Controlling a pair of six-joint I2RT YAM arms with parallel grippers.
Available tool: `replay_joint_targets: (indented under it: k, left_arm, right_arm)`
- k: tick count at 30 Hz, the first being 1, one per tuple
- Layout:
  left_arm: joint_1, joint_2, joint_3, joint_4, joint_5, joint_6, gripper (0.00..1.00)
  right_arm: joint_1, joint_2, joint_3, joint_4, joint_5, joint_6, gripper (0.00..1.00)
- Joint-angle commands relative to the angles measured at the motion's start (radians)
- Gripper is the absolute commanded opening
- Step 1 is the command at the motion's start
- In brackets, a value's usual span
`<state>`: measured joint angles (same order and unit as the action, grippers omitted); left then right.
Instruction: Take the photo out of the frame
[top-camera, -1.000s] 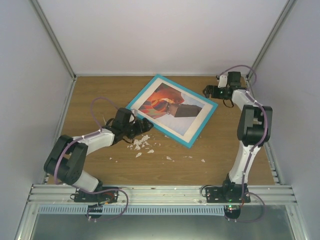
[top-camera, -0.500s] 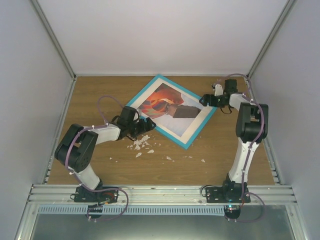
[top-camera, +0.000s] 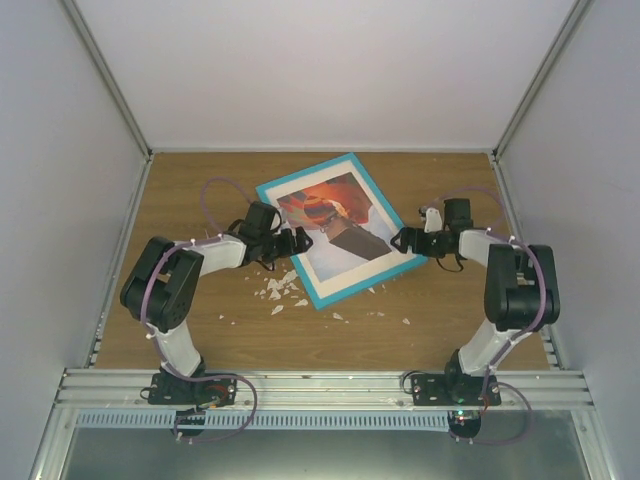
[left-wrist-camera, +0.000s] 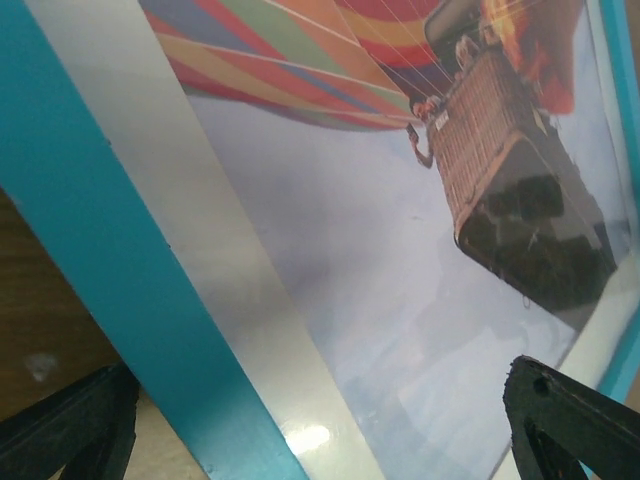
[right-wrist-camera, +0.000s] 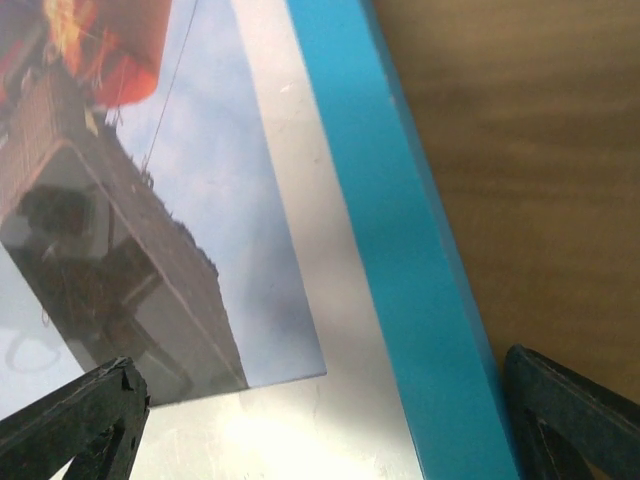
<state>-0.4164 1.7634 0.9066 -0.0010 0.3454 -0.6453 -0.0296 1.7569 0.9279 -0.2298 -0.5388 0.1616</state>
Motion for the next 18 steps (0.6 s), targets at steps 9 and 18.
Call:
replay_joint_targets:
  k: [9, 18]
  left_arm:
    - [-0.008, 0.120, 0.170, -0.075, 0.013, 0.106, 0.99]
    - [0.002, 0.186, 0.284, -0.104, 0.002, 0.110, 0.99]
  right_arm:
    - [0.172, -0.232, -0.266, 0.014, -0.061, 0.124, 0.97]
    - [0.189, -0.289, -0.289, 0.049, 0.030, 0.141, 0.98]
